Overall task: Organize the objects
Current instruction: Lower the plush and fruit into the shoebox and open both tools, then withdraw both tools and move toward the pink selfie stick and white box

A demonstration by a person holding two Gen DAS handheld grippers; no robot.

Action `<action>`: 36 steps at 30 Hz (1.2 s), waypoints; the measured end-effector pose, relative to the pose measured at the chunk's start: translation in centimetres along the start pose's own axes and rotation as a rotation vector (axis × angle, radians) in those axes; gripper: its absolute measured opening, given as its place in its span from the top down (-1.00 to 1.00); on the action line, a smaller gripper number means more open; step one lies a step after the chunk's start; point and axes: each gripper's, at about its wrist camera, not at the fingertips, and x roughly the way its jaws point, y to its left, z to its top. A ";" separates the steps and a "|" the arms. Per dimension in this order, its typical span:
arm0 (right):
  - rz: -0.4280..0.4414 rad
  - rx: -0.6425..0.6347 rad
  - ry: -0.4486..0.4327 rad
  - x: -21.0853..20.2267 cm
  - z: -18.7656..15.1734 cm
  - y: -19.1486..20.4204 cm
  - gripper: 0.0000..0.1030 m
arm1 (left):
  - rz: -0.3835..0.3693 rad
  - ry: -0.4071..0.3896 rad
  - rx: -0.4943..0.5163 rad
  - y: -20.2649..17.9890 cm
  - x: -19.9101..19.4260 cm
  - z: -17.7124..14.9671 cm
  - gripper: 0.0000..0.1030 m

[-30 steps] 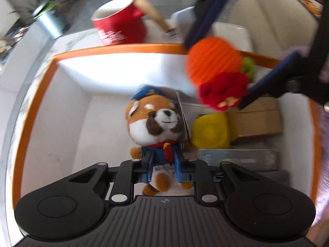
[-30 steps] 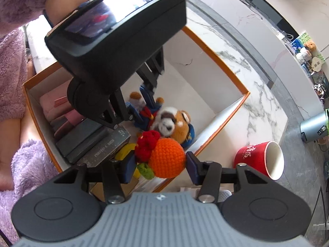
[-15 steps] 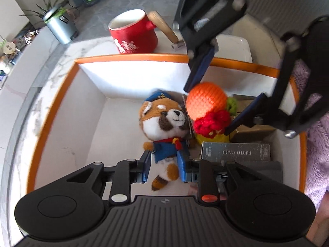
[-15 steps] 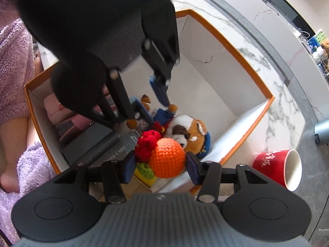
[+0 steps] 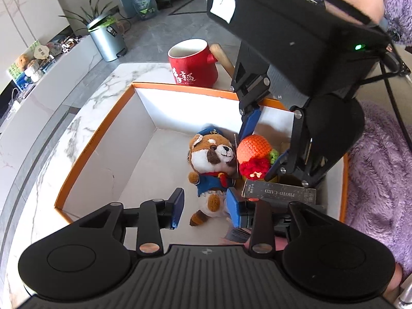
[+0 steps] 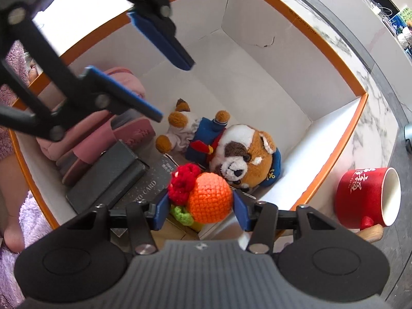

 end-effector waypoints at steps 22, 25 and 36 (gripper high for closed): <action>-0.101 0.157 -0.304 -8.3 1.8 1.1 -0.33 | 0.188 -0.135 -0.351 3.3 -10.7 -6.1 -0.03; -0.093 0.178 -0.387 -9.6 4.4 2.2 -0.40 | 0.270 -0.132 -0.439 4.8 -12.4 -8.5 -0.04; -0.091 0.103 -0.461 -8.0 12.9 5.6 -0.18 | 0.362 -0.064 -0.741 10.4 -12.4 -16.6 -0.09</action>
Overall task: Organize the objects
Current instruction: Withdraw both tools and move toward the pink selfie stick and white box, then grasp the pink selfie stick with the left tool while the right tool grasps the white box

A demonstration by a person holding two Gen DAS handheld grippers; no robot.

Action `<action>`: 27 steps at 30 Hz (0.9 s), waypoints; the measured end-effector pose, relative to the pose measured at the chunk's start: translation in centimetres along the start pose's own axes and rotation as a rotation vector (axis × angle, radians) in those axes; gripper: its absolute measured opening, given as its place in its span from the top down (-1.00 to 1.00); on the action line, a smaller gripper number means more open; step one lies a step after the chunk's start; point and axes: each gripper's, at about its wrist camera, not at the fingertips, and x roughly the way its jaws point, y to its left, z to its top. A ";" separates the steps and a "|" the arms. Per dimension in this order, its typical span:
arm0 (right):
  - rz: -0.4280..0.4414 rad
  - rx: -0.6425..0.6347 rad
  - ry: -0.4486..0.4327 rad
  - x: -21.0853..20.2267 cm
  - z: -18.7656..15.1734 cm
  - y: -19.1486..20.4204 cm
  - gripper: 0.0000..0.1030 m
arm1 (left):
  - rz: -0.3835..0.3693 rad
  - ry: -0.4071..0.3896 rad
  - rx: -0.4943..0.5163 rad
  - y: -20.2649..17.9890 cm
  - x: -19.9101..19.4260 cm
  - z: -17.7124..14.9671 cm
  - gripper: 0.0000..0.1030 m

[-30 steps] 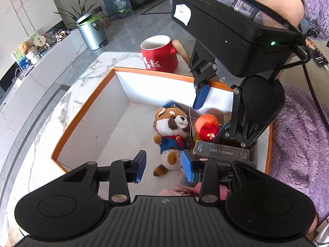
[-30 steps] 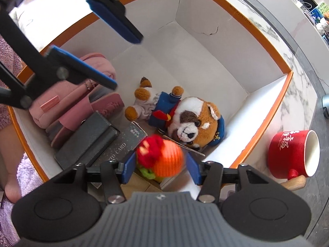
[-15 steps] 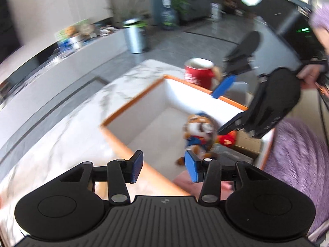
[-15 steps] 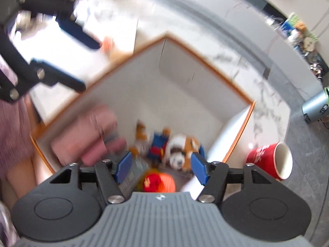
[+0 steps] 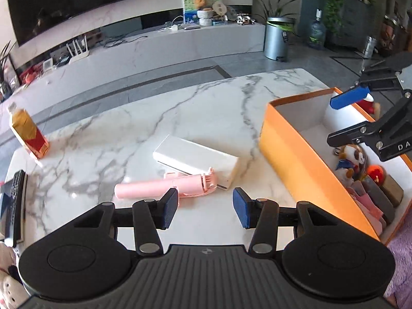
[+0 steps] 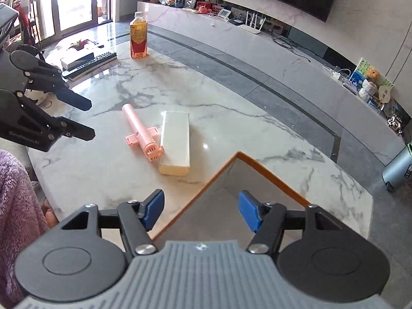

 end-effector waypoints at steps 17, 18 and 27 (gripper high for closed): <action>0.084 -0.053 0.143 13.7 5.4 3.8 0.25 | 0.042 0.001 0.414 0.6 8.7 -2.3 -0.09; 0.075 -0.052 0.149 14.3 5.7 3.8 0.26 | 0.046 0.007 0.462 0.5 9.2 -2.5 -0.09; 0.083 0.038 0.189 18.8 8.4 2.6 0.25 | 0.083 0.050 0.706 0.1 12.4 -3.8 -0.15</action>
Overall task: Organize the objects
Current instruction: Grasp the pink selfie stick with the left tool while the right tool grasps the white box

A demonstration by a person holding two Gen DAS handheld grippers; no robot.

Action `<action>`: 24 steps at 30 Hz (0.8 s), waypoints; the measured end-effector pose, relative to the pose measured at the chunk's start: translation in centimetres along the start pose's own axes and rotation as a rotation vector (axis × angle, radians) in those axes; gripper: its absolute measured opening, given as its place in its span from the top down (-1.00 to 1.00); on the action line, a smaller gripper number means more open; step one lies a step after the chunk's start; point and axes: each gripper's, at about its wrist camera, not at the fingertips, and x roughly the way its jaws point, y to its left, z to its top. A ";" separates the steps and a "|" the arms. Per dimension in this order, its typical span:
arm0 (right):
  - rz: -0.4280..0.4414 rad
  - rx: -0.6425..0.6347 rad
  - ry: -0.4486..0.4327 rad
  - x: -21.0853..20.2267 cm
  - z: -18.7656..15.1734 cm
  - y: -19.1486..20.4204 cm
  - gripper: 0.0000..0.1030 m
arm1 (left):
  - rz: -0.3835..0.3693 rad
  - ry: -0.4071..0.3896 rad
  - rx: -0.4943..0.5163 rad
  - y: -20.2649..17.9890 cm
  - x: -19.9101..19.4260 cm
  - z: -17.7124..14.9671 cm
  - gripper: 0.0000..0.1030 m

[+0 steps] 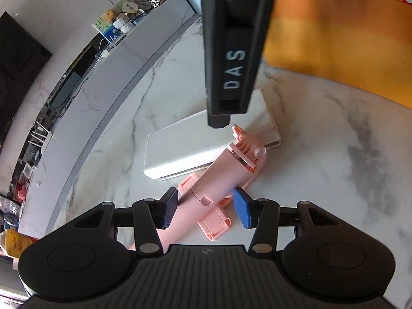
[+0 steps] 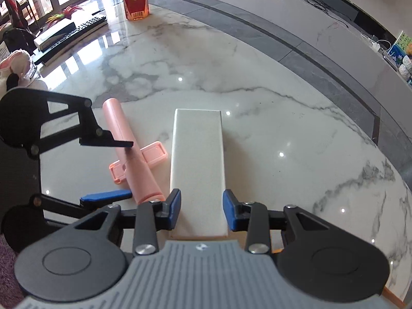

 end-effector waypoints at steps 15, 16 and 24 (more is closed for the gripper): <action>0.019 0.100 0.082 4.9 3.3 -0.4 -0.22 | -0.004 0.013 0.070 -1.1 -1.4 -1.6 0.20; 0.021 0.110 0.092 5.2 3.4 -0.4 -0.22 | -0.009 0.021 0.070 -1.1 -1.6 -1.7 0.22; 0.037 0.124 0.097 5.3 2.8 0.0 -0.27 | -0.098 0.048 -0.009 0.3 -2.4 -1.8 0.36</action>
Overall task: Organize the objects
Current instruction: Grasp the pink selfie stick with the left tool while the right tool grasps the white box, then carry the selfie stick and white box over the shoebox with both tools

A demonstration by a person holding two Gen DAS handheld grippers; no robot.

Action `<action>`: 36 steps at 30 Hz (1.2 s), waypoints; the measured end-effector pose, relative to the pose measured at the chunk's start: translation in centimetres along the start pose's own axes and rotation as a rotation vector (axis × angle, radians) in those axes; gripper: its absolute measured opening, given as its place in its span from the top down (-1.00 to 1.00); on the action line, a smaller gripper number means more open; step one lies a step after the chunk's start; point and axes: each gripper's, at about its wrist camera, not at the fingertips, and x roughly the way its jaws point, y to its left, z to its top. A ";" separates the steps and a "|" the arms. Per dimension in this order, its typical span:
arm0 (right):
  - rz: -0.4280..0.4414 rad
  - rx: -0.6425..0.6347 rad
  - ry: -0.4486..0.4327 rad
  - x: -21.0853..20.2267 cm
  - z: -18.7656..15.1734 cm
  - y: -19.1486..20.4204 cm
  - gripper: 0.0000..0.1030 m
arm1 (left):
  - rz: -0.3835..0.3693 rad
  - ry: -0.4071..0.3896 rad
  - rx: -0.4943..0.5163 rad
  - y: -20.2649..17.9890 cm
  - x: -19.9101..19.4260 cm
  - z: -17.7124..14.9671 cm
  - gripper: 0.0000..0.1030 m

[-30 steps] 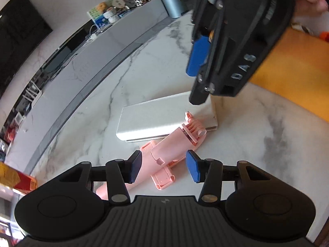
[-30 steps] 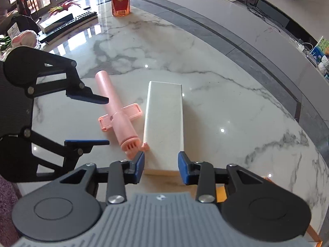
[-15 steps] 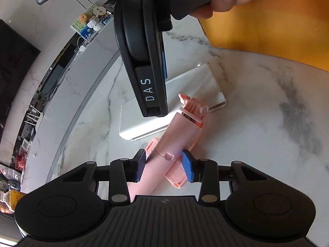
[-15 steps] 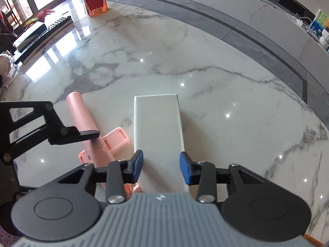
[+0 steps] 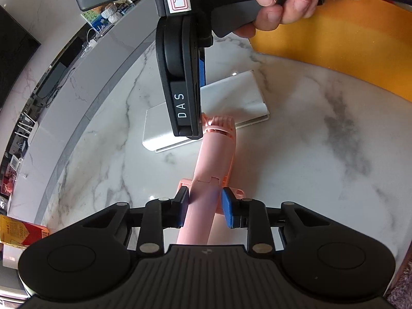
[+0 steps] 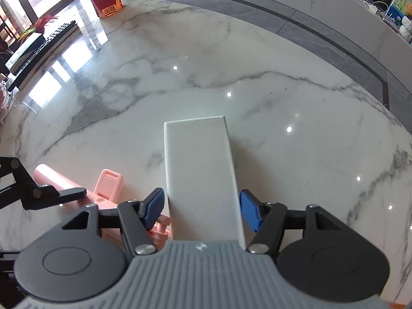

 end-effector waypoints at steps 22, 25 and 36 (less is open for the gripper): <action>-0.034 -0.020 0.111 -0.9 -4.5 2.2 -0.21 | -0.116 0.032 -0.036 -5.3 -5.4 -3.3 0.46; -0.026 -0.023 0.111 -2.0 -5.1 2.4 -0.21 | -0.103 0.039 -0.117 -4.9 -5.5 -3.2 0.40; -0.042 -0.230 0.008 -12.7 -6.5 5.1 -0.20 | -0.076 0.079 -0.273 -4.0 -6.3 -1.4 -0.03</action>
